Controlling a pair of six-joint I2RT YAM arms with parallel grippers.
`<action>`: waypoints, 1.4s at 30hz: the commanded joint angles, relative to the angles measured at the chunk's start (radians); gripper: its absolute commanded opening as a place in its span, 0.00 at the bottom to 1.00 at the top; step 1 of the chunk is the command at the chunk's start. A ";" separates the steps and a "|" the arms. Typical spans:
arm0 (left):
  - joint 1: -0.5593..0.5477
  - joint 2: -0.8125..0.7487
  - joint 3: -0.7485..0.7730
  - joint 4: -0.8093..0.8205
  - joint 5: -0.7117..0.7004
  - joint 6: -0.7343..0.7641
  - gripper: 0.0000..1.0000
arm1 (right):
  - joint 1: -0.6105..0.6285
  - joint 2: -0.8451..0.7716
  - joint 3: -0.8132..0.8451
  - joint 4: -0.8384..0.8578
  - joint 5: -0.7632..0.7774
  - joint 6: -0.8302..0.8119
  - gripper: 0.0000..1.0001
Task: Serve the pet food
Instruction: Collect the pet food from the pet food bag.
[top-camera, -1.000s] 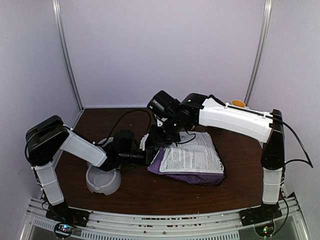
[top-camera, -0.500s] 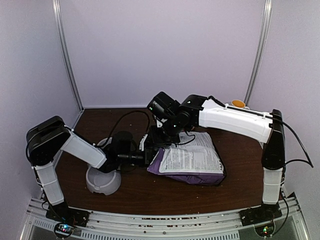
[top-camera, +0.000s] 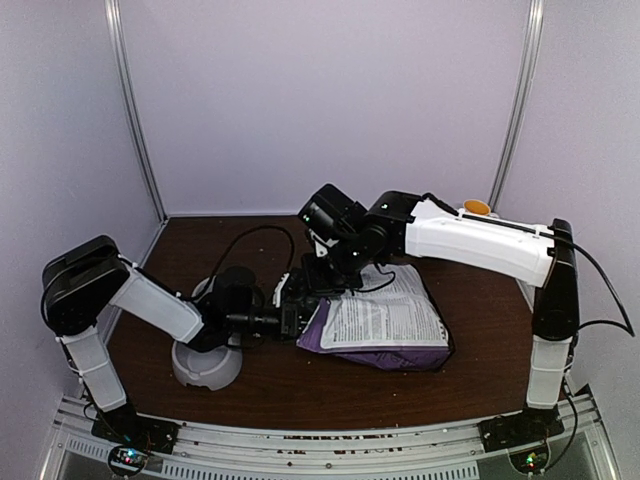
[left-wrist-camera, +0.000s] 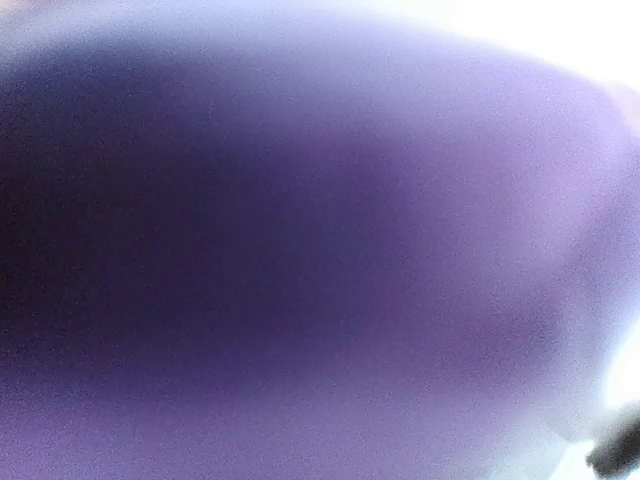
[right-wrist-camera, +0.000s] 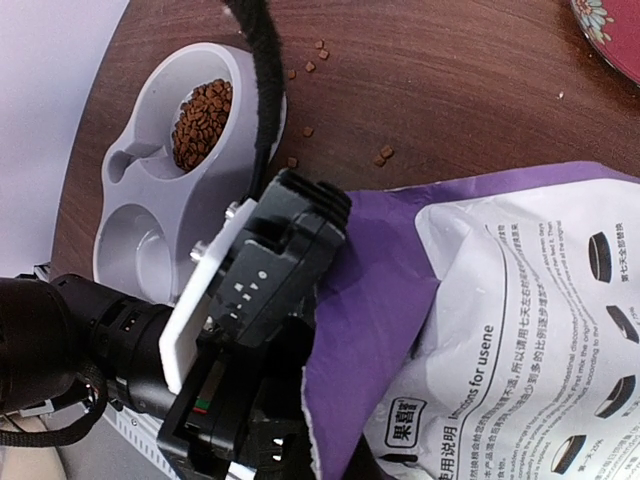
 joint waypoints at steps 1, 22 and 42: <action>-0.007 -0.050 -0.035 0.045 0.039 -0.024 0.00 | 0.004 -0.094 -0.007 0.136 -0.023 -0.005 0.00; 0.069 -0.208 -0.175 0.050 0.044 -0.046 0.00 | -0.023 -0.145 -0.085 0.151 -0.010 -0.005 0.00; 0.165 -0.418 -0.238 -0.150 0.040 0.022 0.00 | -0.033 -0.198 -0.199 0.181 -0.008 0.006 0.00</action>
